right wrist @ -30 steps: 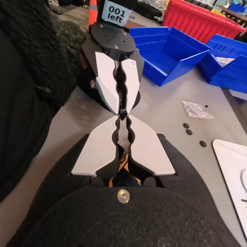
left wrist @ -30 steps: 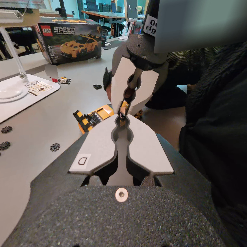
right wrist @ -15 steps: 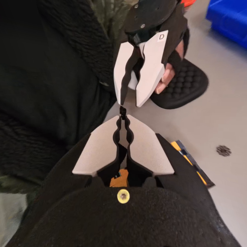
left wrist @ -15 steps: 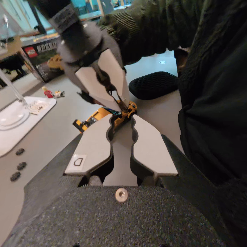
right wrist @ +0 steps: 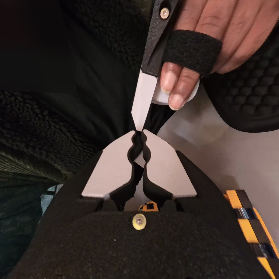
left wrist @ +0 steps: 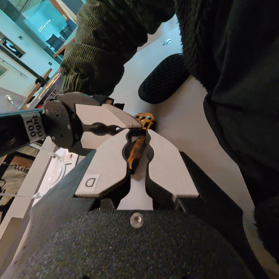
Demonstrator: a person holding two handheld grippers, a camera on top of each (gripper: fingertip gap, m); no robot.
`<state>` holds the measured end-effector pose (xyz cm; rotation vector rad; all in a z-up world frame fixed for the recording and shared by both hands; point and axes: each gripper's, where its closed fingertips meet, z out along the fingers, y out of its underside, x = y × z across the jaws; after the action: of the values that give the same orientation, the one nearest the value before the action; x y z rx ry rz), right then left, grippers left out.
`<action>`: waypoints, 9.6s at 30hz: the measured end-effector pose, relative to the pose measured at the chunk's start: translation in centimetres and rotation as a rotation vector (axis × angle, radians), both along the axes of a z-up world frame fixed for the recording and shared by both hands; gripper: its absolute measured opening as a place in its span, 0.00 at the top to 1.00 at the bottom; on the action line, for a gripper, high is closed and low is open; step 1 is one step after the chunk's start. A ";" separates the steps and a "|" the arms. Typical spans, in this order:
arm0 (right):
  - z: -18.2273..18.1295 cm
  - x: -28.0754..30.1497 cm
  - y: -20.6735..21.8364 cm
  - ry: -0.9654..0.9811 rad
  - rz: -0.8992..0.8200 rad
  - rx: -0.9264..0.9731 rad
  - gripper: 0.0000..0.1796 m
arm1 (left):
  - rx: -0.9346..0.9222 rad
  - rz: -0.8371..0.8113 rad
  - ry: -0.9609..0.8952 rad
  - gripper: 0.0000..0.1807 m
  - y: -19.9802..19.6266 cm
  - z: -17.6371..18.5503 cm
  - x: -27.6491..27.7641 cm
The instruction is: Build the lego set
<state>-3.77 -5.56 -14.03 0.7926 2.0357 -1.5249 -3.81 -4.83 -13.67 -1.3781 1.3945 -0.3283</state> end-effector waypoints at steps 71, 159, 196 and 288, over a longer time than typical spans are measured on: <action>-4.1 3.3 10.1 0.437 -0.921 0.532 0.74 | -0.752 0.614 -0.447 0.91 9.2 -7.0 -5.5; -7.8 -6.2 12.1 0.499 -0.648 1.565 0.88 | -0.973 0.475 -0.444 0.91 11.0 -7.8 -5.0; -8.2 -3.3 13.0 0.091 -0.282 0.772 0.91 | -0.888 0.386 -0.483 0.91 9.9 -6.2 -5.3; -4.2 -6.4 13.0 0.184 -0.591 0.427 0.95 | -0.894 0.248 -0.515 0.96 12.0 -4.9 -6.2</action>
<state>-10.19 7.41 -18.27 1.5852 2.4436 -1.5004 -9.99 7.21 -18.54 -1.9607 0.6258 -1.1431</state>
